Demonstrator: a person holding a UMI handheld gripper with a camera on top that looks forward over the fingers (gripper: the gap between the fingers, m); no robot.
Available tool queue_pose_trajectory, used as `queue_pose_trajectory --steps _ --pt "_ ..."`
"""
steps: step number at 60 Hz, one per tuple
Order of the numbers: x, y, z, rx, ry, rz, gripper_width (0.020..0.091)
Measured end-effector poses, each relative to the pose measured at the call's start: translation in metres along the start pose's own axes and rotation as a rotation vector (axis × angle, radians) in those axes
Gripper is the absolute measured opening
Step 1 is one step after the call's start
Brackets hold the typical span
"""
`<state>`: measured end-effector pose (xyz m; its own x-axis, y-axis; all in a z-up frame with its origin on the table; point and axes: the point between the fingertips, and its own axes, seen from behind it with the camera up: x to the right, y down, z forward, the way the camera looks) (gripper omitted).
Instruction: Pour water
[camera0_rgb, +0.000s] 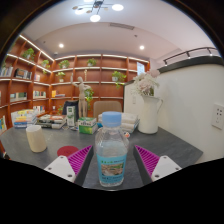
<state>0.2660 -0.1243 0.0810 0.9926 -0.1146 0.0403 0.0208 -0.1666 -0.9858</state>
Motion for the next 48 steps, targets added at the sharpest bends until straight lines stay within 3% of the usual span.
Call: queue_pose_trajectory --steps 6,10,15,23,48 --pt "-0.005 -0.002 0.011 0.022 -0.012 -0.018 0.0703" --pt "-0.009 -0.003 0.016 0.035 -0.03 -0.013 0.0475" --pt "-0.009 -0.005 0.017 0.047 -0.048 -0.002 0.0443" --pt "-0.008 -0.005 0.014 0.074 -0.045 -0.007 0.0284" --pt "-0.052 -0.03 0.019 0.056 -0.065 -0.297 0.0282"
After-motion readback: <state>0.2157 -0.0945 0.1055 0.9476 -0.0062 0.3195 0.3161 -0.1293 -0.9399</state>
